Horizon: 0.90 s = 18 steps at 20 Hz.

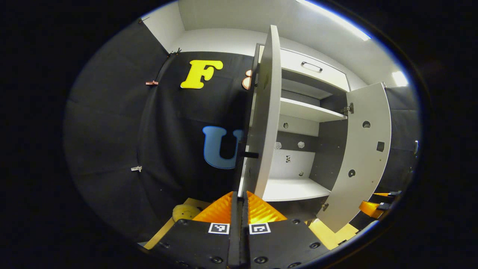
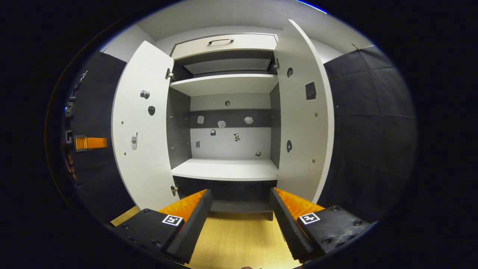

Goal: Open the right door of the double-door shoe cabinet with the right hand, and open the left door with the left hand.

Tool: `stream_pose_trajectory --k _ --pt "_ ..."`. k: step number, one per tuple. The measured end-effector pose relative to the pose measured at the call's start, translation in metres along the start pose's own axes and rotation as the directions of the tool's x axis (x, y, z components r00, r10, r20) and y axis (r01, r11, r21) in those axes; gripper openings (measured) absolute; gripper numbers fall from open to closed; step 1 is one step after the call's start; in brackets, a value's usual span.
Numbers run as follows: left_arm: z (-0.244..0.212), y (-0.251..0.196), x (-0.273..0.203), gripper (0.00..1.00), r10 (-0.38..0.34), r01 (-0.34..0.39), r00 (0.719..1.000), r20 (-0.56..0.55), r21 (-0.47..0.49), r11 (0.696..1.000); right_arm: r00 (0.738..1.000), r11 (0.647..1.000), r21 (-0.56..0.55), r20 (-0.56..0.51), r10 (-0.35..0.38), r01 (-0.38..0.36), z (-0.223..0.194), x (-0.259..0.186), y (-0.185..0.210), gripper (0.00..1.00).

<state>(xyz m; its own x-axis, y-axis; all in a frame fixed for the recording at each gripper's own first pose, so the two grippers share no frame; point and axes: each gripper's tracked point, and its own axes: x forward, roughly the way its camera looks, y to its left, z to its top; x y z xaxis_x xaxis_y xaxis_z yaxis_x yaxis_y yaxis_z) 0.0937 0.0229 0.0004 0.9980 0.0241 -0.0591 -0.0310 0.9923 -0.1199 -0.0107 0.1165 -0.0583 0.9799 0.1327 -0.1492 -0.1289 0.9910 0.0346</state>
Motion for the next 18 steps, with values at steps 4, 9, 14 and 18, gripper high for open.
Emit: stream_pose_trajectory --k 4,9,14,18 --pt "-0.004 -0.036 -0.030 0.05 0.052 -0.051 0.998 0.040 -0.030 0.998 0.999 0.999 -0.022 0.003 0.038 -0.038 0.007 -0.015 -0.034 0.96" --pt "-0.020 -0.096 -0.060 0.23 0.054 -0.053 0.997 0.047 -0.013 0.998 0.996 0.997 -0.010 0.035 0.076 -0.076 0.023 -0.035 -0.068 0.96" --pt "-0.030 -0.140 -0.087 0.67 0.055 -0.056 0.997 0.052 0.012 0.998 0.992 0.994 0.021 0.071 0.104 -0.106 0.040 -0.048 -0.081 0.96" --pt "-0.030 -0.154 -0.097 0.85 0.050 -0.053 0.997 0.053 0.058 0.997 0.990 0.992 0.044 0.083 0.112 -0.116 0.043 -0.058 -0.081 0.96"
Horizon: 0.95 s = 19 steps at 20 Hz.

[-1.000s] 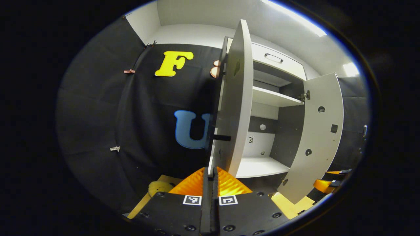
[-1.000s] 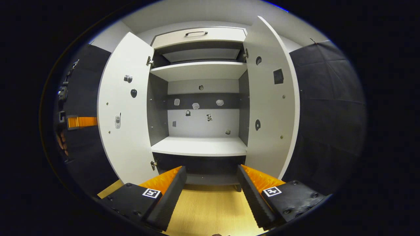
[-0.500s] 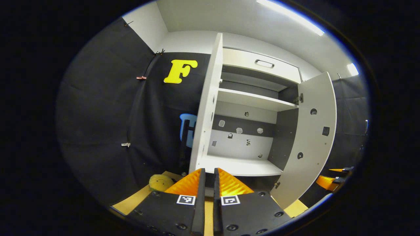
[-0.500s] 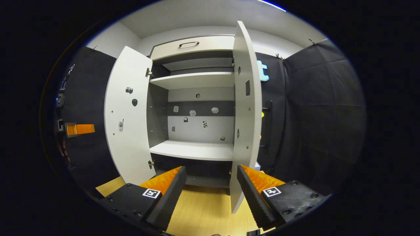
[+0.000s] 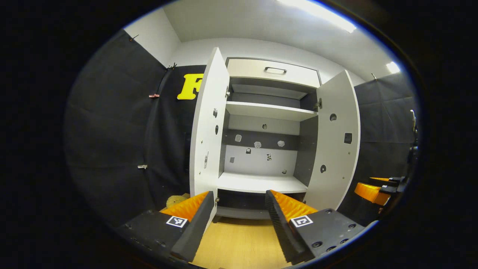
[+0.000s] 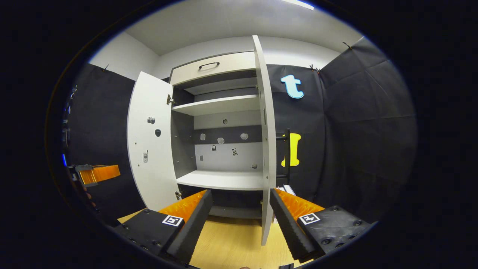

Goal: Open the right door of the double-door shoe cabinet with the right hand, and open the left door with the left hand.

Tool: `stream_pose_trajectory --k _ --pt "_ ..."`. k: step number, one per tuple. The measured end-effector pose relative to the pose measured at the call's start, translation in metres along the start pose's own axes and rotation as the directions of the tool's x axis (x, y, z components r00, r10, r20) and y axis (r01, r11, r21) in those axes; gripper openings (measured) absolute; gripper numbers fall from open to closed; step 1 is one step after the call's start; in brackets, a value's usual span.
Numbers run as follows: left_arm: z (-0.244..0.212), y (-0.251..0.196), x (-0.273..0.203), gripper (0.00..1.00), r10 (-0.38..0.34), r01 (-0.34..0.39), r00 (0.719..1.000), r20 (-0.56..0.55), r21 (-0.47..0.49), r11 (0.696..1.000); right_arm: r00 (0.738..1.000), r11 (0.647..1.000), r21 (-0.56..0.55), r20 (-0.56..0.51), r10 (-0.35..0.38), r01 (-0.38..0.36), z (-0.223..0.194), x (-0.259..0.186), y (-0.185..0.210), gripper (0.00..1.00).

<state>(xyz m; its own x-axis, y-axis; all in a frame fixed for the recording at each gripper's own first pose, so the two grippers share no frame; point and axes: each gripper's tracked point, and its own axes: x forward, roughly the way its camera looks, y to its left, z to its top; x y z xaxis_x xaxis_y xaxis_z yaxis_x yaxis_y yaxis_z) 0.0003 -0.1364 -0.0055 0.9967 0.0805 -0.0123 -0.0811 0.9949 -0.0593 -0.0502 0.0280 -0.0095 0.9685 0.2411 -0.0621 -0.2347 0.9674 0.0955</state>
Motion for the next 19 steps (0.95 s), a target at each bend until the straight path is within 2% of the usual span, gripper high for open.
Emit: stream_pose_trajectory --k 2,3,9,13,17,19 --pt "0.001 -0.002 -0.003 0.94 0.010 -0.010 1.000 0.003 0.010 1.000 1.000 1.000 0.010 0.000 0.001 -0.001 -0.001 -0.002 0.001 0.96" --pt "0.001 -0.003 -0.004 0.95 0.008 -0.008 1.000 0.005 0.012 1.000 1.000 1.000 0.012 -0.003 0.001 -0.001 -0.002 -0.001 0.002 0.96" --pt "0.006 0.005 0.004 0.95 0.010 -0.012 1.000 0.029 0.053 0.999 1.000 1.000 0.017 -0.013 -0.019 0.019 -0.007 0.007 0.008 0.97" --pt "0.002 0.007 0.016 0.95 -0.020 0.019 1.000 0.023 0.055 0.998 0.998 0.998 0.012 -0.010 -0.058 0.058 -0.014 0.009 0.010 0.98" --pt "-0.012 0.010 0.021 0.95 -0.044 0.043 0.999 0.012 0.076 0.996 0.994 0.995 -0.012 -0.047 -0.102 0.102 -0.036 0.002 0.008 0.98" --pt "-0.021 0.015 0.022 0.95 -0.033 0.033 0.999 -0.001 0.069 0.997 0.991 0.994 -0.010 -0.068 -0.113 0.113 -0.047 0.001 0.009 0.98"
